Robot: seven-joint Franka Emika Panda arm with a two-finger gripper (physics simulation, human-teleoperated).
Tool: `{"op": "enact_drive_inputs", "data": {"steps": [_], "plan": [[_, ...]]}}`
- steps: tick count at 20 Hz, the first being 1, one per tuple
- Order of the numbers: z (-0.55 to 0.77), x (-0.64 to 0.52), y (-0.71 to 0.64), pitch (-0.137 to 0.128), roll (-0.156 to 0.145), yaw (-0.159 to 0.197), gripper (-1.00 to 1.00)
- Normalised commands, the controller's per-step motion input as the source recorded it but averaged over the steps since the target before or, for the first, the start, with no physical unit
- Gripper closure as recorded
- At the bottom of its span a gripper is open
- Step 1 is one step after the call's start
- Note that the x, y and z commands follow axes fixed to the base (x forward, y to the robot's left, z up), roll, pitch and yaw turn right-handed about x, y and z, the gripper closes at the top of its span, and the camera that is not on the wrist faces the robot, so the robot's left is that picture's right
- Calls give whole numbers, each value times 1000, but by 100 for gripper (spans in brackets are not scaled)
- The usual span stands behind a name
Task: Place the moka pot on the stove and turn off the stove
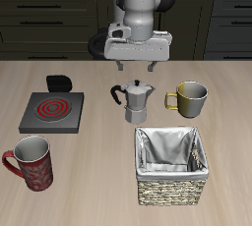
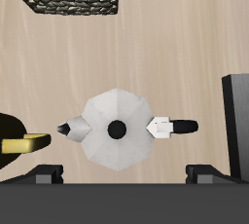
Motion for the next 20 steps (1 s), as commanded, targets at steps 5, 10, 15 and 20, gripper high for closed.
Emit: {"op": "enact_drive_inputs", "data": {"steps": [5,10,15,20], "plan": [[-118,36,-2,15,3,-7,-100],[-113,8,-6,15,-6,-11,-100],[-162,-9,32,12,4,2,-100],[-114,-8,15,10,-1,-4,-100]]}}
